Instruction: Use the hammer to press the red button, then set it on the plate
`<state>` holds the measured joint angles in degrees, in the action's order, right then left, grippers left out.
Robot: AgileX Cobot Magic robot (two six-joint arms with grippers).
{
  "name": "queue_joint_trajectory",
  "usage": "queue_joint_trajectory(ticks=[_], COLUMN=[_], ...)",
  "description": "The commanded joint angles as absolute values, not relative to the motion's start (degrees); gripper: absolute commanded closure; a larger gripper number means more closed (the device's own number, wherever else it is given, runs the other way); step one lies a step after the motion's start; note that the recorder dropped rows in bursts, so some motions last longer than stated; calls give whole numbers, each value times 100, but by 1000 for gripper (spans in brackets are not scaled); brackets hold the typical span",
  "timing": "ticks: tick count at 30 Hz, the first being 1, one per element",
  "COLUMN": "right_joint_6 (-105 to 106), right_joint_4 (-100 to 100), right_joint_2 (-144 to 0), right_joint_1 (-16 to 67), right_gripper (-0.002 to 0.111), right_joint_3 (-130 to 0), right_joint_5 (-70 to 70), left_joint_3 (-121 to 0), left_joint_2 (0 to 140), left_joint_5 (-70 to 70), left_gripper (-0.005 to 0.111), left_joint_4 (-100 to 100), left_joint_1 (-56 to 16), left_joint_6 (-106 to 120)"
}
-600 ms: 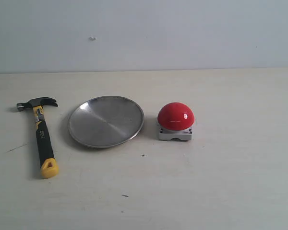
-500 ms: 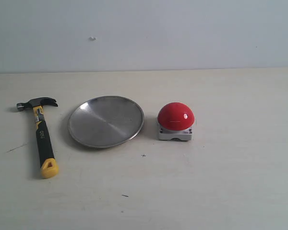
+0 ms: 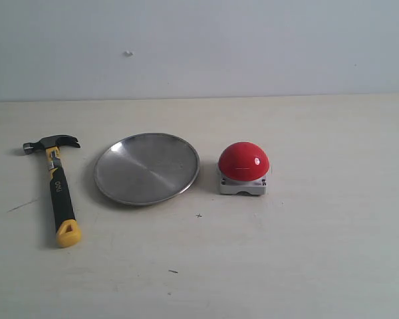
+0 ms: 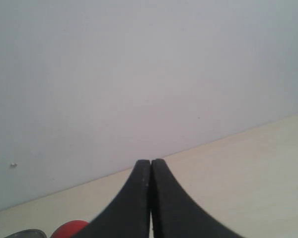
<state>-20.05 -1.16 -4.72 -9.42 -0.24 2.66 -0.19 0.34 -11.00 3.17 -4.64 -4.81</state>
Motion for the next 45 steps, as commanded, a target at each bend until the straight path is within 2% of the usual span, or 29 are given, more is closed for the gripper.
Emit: queue_joint_trajectory(ticks=[1, 27, 34, 39, 43, 45], right_joint_6=[-2004, -2004, -2004, -2004, -2004, -2004], right_joint_4=[-178, -178, -178, -178, -178, -178], right_joint_2=[-444, -444, -444, -444, -444, -444], right_joint_1=[-933, -933, -933, -933, -933, -933], right_gripper=[108, 108, 108, 108, 108, 108], right_joint_3=[0, 0, 0, 0, 0, 0], right_joint_5=[274, 274, 274, 274, 274, 274], left_joint_3=[0, 0, 0, 0, 0, -226], left_joint_2=[0, 0, 0, 0, 56, 367], left_joint_5=[-1081, -752, 105, 1191, 2137, 2205], left_gripper=[107, 107, 107, 107, 107, 107], left_joint_4=[368, 385, 543, 635, 2233, 3313], left_joint_1=[-447, -459, -459, -459, -459, -459], left_joint_6=[-477, -545, -2453, -2624, -2444, -1399])
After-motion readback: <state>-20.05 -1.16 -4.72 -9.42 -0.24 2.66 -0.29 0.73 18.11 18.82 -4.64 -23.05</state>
